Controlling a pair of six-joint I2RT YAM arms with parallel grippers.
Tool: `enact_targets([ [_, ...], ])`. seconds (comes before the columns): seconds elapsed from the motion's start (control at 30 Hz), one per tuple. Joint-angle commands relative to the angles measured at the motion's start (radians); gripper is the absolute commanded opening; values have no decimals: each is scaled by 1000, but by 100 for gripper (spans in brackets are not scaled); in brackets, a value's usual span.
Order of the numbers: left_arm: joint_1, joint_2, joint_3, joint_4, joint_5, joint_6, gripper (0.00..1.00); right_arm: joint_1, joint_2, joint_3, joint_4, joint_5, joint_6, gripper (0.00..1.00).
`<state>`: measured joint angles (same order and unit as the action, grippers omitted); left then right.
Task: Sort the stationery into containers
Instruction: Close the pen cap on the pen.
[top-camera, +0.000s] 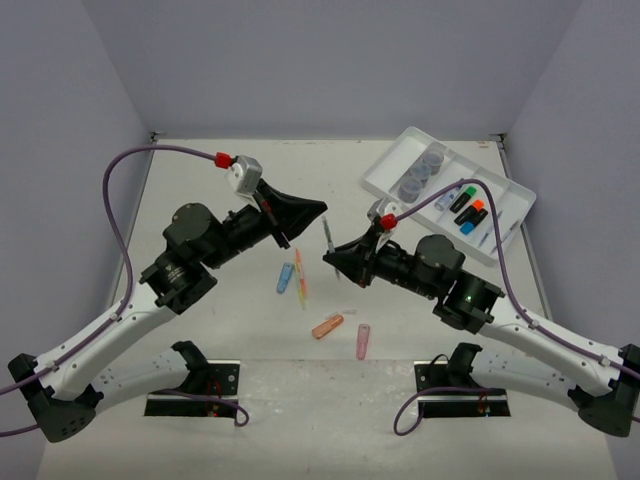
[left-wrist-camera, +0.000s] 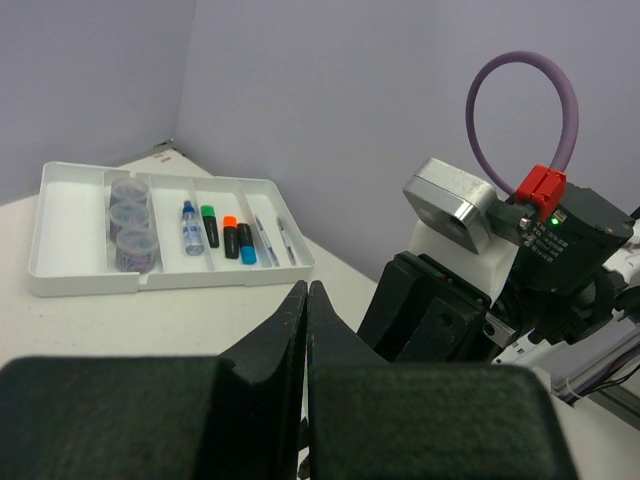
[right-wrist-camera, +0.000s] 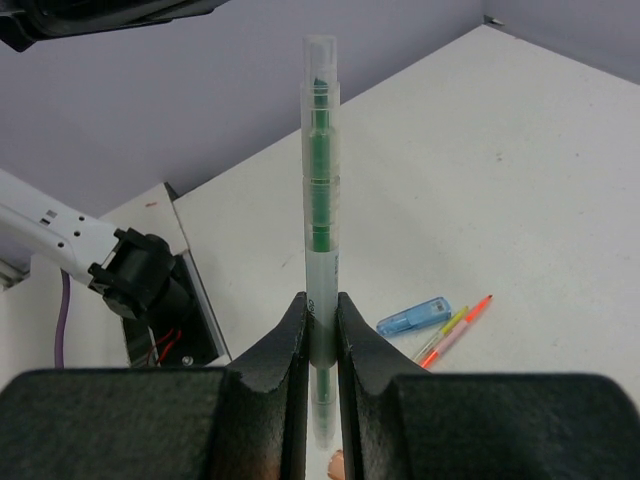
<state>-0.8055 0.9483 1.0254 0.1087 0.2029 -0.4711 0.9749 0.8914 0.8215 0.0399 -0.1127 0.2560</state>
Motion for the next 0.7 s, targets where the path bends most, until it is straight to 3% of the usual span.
enact_targets([
  [0.0, 1, 15, 33, 16, 33, -28, 0, -1, -10, 54, 24, 26, -32, 0],
  [0.67, 2, 49, 14, 29, 119, -60, 0, 0, -36, 125, -9, 36, -88, 0],
])
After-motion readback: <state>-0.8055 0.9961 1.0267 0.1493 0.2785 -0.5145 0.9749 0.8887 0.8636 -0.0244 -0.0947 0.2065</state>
